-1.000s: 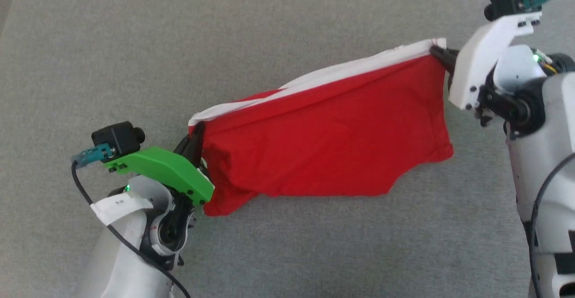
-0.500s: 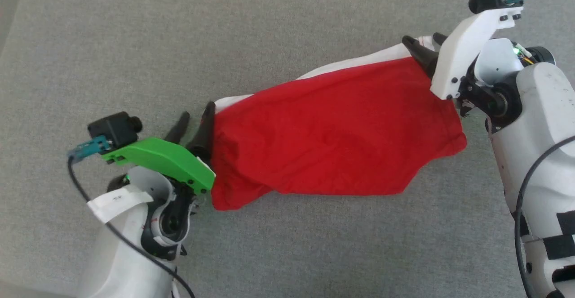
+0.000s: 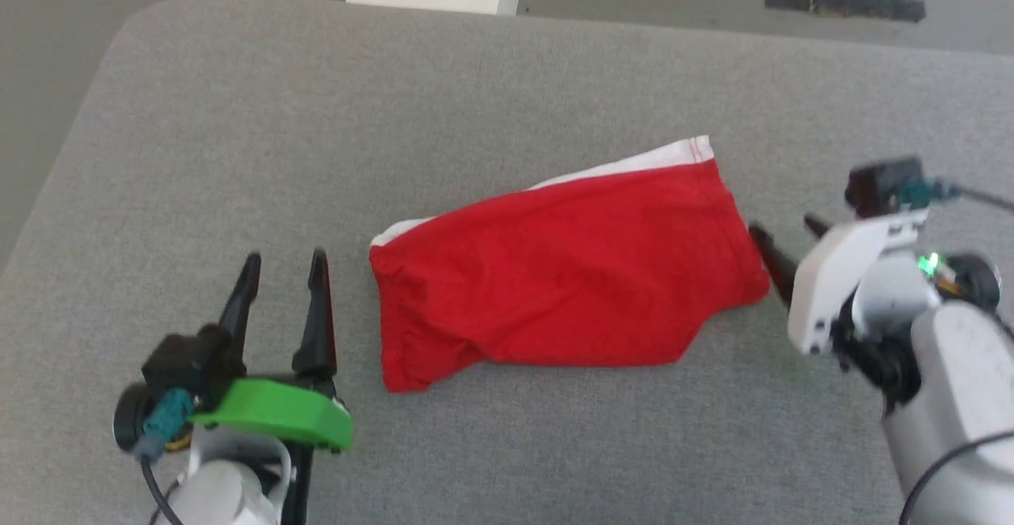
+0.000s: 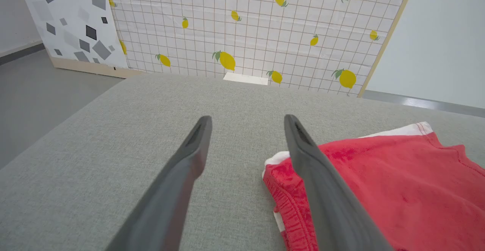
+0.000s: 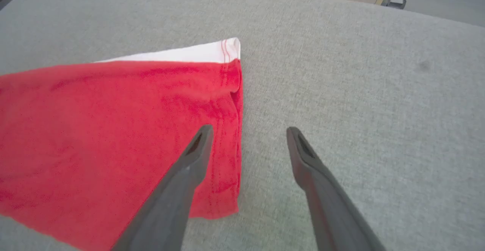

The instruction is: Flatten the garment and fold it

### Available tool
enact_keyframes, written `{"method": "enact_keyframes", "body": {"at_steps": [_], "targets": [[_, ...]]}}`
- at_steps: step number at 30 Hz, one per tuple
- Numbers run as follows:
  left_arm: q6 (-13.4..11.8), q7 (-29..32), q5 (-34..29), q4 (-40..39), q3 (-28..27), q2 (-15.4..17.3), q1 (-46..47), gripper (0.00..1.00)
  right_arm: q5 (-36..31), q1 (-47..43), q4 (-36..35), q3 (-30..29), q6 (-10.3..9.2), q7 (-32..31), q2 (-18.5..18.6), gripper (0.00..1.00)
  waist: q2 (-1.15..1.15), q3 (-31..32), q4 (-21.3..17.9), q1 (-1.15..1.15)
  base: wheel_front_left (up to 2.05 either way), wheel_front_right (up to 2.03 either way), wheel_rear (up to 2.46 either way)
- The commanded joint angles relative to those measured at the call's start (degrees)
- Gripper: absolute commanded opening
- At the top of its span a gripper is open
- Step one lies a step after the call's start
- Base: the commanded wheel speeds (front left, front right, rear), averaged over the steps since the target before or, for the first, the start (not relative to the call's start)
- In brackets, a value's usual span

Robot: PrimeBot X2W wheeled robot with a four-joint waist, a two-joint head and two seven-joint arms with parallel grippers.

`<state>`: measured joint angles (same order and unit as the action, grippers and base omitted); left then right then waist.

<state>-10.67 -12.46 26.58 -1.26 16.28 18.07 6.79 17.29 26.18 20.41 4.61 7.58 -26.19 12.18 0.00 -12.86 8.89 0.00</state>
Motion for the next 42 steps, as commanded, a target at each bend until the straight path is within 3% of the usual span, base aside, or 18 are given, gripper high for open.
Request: {"method": "enact_keyframes", "body": {"at_steps": [1, 9, 19, 27, 28, 29, 30, 36, 42], "targets": [[-0.44, -0.52, 0.16, -0.21, 0.01, -0.41, -1.27, 1.0, -0.68, -2.52, -1.52, -0.65, -0.09, -1.0, -0.72, 1.0, 0.0, 2.48, -0.13, 0.0, 0.0, 0.0, 0.0], [-0.96, -0.82, 1.31, -0.31, 0.43, -1.55, -4.64, 1.0, -4.8, -7.11, -6.59, -1.33, -0.09, -8.72, -3.19, 1.0, 0.0, 2.59, 0.83, 0.0, 0.0, 0.0, 0.0], [-0.25, -0.21, 1.6, -1.15, 2.14, -2.65, -2.48, 1.0, -13.34, 2.7, 4.03, -1.67, -0.09, -15.54, -2.98, 1.0, 0.0, -0.71, 4.59, 0.0, 0.0, 0.0, 0.0], [0.14, 0.42, 2.27, -0.83, 2.7, -3.03, -1.32, 1.0, -12.38, 4.49, 11.25, 3.64, -0.09, -16.49, -2.51, 1.0, 0.0, -2.81, 5.5, 0.0, 0.0, 0.0, 0.0], [0.22, 0.82, 2.54, -0.78, 2.85, -3.16, -1.19, 1.0, -11.79, 4.6, 11.97, 3.95, -0.09, -17.11, -2.5, 0.67, 0.0, -2.89, 5.39, 0.0, 0.0, 0.0, 0.0], [0.27, 1.27, 2.84, -0.77, 2.98, -3.29, -1.09, 1.0, -11.33, 4.78, 12.22, 4.32, -0.09, -17.26, -2.48, 0.16, 0.0, -2.92, 5.26, 0.0, 0.0, 0.0, 0.0], [0.3, 2.4, 3.32, -0.74, 3.31, -3.47, -1.0, 1.0, -10.73, 5.06, 12.4, 4.65, -0.09, -17.26, -2.43, 0.0, 0.0, -2.89, 5.01, 0.0, 0.0, 0.0, 0.0], [-0.47, 15.2, 6.55, -2.63, 7.26, -4.97, 1.17, 1.0, -8.31, 6.93, 12.23, 5.42, -0.09, -16.18, -1.72, 0.0, 0.0, -2.1, 3.54, 0.0, 0.0, 0.0, 0.0], [-5.43, 33.21, 6.0, -0.33, 10.76, -3.88, 7.31, 1.0, -7.22, 8.23, 12.28, 6.36, -0.09, -15.29, -1.79, 0.0, 0.0, -1.64, 2.37, 0.0, 0.0, 0.0, 0.0]]}}
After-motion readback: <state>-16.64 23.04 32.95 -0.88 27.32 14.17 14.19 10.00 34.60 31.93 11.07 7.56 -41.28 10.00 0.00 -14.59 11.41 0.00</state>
